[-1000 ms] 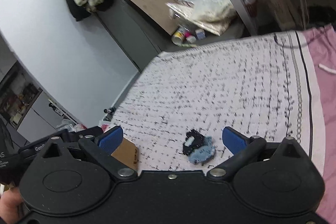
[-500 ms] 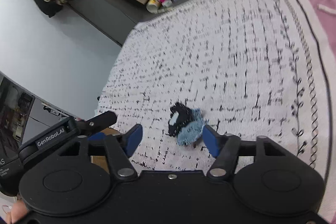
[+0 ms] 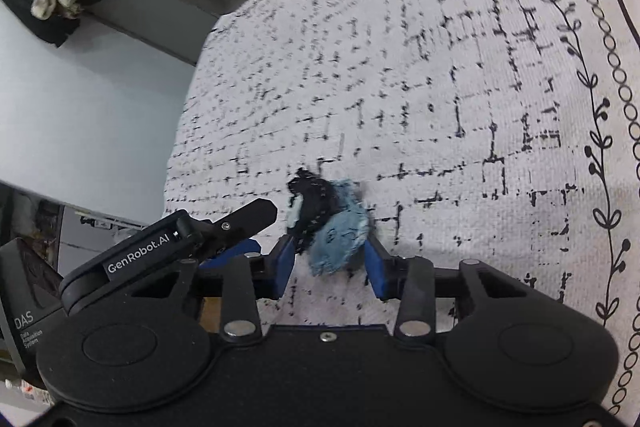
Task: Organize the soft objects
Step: 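Grasp the black lace item with the left tool while the right tool grasps the blue denim plush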
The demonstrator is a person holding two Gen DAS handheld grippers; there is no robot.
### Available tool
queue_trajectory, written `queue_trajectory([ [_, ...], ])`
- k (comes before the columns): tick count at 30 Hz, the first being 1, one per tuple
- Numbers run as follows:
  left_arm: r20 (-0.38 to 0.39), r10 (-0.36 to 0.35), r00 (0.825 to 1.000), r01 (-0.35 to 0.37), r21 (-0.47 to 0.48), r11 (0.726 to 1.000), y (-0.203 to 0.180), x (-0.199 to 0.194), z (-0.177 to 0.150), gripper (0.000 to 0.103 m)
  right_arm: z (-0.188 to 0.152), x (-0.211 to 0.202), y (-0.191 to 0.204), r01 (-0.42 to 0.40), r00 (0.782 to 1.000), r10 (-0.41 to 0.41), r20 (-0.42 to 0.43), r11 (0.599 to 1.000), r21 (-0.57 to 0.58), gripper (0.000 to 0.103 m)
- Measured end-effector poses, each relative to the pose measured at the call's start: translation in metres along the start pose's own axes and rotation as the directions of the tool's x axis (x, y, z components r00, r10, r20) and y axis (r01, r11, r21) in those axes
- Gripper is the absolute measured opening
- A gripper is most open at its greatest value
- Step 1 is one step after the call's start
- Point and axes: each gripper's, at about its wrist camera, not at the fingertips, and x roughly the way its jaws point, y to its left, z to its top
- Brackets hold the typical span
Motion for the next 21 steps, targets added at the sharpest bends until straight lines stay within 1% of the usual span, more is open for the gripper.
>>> queue_trajectory([
  [4, -0.025, -0.010, 1.000, 0.009, -0.011, 1.000, -0.001, 0.016, 0.001, 0.051, 0.003, 0.015, -0.005, 0.017, 1.000, -0.017, -0.018, 1.000, 0.015, 0.040],
  [9, -0.044, -0.020, 0.999, 0.019, -0.023, 1.000, -0.002, 0.029, 0.004, 0.051, 0.008, 0.028, -0.007, -0.004, 0.999, 0.005, -0.035, 1.000, 0.028, 0.039],
  [12, -0.057, -0.012, 0.998, 0.011, -0.023, 1.000, -0.005, 0.038, 0.005, 0.051, 0.009, 0.035, -0.007, -0.007, 0.999, 0.008, -0.045, 1.000, 0.028, 0.034],
  [14, -0.056, -0.007, 0.998, 0.006, -0.019, 1.000, -0.008, 0.041, 0.006, 0.051, 0.010, 0.039, -0.008, -0.002, 0.999, 0.003, -0.050, 1.000, 0.028, 0.026],
  [16, -0.056, -0.004, 0.998, 0.003, -0.014, 1.000, -0.010, 0.042, 0.006, 0.043, 0.010, 0.040, -0.009, -0.004, 0.999, 0.005, -0.051, 0.999, 0.035, 0.023],
  [18, -0.059, -0.008, 0.998, 0.007, -0.017, 1.000, -0.011, 0.042, 0.006, 0.038, 0.010, 0.040, -0.008, -0.001, 0.999, 0.002, -0.046, 1.000, 0.023, 0.021],
  [21, -0.042, -0.004, 0.999, 0.004, -0.004, 1.000, -0.013, 0.034, 0.006, 0.036, 0.010, 0.035, -0.004, 0.005, 0.999, -0.006, -0.034, 1.000, -0.008, 0.018],
])
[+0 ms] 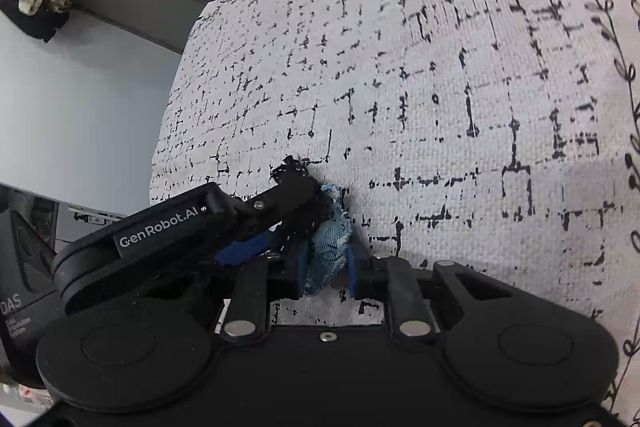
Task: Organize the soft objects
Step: 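Grasp the black lace item with the left tool while the right tool grasps the blue denim plush, then carry the black item with the left tool while the right tool carries the blue plush to the box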
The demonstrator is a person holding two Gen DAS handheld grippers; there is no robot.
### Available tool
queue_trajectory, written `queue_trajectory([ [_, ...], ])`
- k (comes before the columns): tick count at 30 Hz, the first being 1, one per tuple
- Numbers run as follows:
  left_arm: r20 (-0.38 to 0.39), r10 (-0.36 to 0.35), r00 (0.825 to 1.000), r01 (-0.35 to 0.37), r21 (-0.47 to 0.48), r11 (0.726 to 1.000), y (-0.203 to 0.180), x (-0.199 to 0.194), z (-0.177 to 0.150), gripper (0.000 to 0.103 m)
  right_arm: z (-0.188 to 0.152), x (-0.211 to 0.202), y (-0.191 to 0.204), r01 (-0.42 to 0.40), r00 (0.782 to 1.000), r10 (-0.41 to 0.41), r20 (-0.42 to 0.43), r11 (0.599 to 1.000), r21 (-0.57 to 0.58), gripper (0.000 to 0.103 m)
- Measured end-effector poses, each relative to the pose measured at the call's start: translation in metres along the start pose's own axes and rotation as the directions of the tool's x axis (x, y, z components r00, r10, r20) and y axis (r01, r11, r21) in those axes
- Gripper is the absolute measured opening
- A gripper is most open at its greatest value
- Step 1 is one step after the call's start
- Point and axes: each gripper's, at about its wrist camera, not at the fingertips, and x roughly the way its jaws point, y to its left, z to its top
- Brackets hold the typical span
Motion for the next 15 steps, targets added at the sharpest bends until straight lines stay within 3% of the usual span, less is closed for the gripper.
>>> queue_trajectory([
  [15, 0.120, 0.033, 0.992, -0.039, 0.053, 0.998, -0.002, -0.080, -0.012, 0.035, -0.012, -0.047, 0.017, -0.015, 0.995, 0.024, 0.099, 0.996, -0.090, 0.017],
])
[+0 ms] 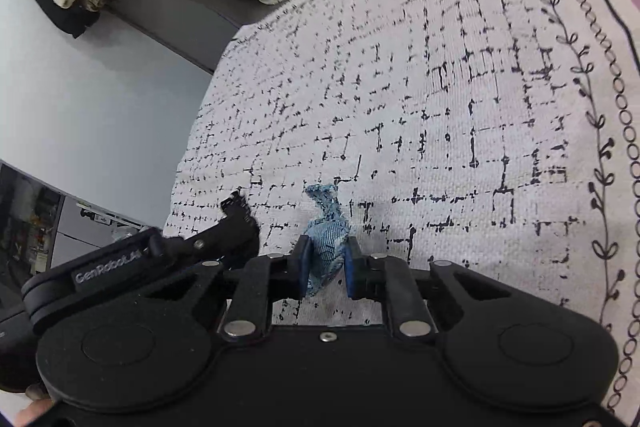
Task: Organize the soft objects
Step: 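Carry the black item with the left tool while the right tool carries the blue plush to the box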
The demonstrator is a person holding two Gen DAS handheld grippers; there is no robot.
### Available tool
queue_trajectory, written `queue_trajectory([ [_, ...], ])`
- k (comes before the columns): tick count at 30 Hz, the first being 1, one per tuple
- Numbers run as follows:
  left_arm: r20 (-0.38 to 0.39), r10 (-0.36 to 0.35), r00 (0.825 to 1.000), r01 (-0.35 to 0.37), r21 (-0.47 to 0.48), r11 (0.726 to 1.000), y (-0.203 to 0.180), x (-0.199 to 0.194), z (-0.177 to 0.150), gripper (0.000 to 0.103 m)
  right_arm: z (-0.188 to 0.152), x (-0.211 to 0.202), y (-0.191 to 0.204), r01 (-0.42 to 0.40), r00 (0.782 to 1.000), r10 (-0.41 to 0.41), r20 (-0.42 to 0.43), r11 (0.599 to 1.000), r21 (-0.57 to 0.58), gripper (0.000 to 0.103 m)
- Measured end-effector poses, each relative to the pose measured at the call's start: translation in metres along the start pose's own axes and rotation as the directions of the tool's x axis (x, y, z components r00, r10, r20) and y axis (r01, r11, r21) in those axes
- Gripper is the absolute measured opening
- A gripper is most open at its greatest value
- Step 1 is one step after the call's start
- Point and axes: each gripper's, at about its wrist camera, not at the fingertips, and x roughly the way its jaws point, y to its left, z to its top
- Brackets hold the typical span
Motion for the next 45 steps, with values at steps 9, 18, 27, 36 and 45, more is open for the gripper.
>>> queue_trajectory([
  [9, 0.054, 0.002, 0.999, -0.003, 0.021, 1.000, -0.003, -0.052, -0.013, 0.035, -0.014, -0.043, 0.009, -0.019, 0.995, 0.022, 0.092, 0.999, -0.036, 0.017],
  [18, 0.110, 0.014, 0.994, -0.017, 0.031, 0.999, 0.003, -0.099, -0.023, 0.035, -0.021, -0.084, 0.022, -0.035, 0.982, 0.046, 0.185, 0.997, -0.065, 0.017],
  [27, 0.144, 0.022, 0.989, -0.027, 0.033, 0.999, 0.013, -0.130, -0.032, 0.035, -0.034, -0.111, 0.040, -0.049, 0.965, 0.081, 0.249, 0.990, -0.131, 0.017],
  [36, 0.186, 0.039, 0.982, -0.046, 0.035, 0.998, 0.030, -0.161, -0.032, 0.035, -0.054, -0.126, 0.067, -0.077, 0.950, 0.138, 0.280, 0.973, -0.218, 0.017],
  [45, 0.223, 0.064, 0.973, -0.072, 0.030, 0.997, 0.050, -0.186, -0.023, 0.035, -0.067, -0.138, 0.096, -0.107, 0.921, 0.223, 0.318, 0.933, -0.345, 0.017],
])
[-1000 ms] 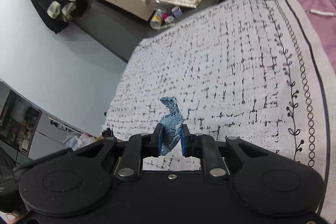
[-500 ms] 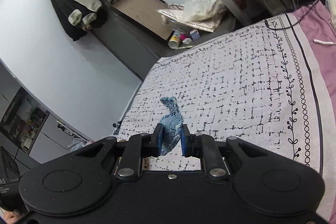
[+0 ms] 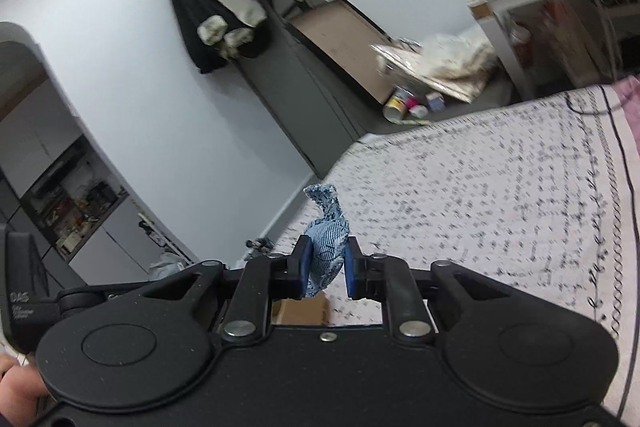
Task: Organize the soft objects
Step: 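Carry the black item with the left tool while the right tool carries the blue plush to the box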
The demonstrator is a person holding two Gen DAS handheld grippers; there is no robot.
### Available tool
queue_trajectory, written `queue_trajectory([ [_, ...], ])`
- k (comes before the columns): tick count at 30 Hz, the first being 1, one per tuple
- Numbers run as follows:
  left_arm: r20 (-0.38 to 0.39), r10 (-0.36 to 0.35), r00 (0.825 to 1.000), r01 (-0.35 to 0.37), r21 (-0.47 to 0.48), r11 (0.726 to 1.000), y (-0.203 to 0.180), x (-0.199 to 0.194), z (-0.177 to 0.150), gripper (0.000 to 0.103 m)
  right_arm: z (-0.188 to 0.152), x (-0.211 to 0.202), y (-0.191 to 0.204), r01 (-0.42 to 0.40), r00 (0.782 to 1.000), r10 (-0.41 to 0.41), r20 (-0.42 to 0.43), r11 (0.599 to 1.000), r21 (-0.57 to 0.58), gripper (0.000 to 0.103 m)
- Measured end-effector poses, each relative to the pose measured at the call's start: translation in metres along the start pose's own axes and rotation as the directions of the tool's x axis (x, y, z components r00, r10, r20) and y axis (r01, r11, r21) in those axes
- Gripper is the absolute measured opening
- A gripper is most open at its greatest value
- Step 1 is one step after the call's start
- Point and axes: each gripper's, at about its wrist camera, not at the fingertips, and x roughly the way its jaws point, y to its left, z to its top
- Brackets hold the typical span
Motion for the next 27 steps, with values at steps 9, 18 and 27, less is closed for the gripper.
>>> queue_trajectory([
  [9, 0.036, -0.010, 0.999, 0.010, 0.001, 1.000, 0.015, -0.015, 0.010, 0.035, -0.002, -0.004, 0.022, -0.056, 0.998, 0.058, 0.039, 0.997, -0.052, 0.017],
  [18, 0.066, 0.019, 0.998, -0.019, -0.001, 1.000, 0.040, -0.030, 0.013, 0.035, -0.013, 0.006, 0.039, -0.066, 0.998, 0.066, 0.003, 0.994, -0.089, 0.018],
  [27, 0.012, 0.043, 0.999, -0.043, -0.030, 0.999, 0.076, -0.016, 0.011, 0.035, -0.023, 0.019, 0.052, -0.055, 0.998, 0.051, -0.038, 0.992, -0.113, 0.018],
])
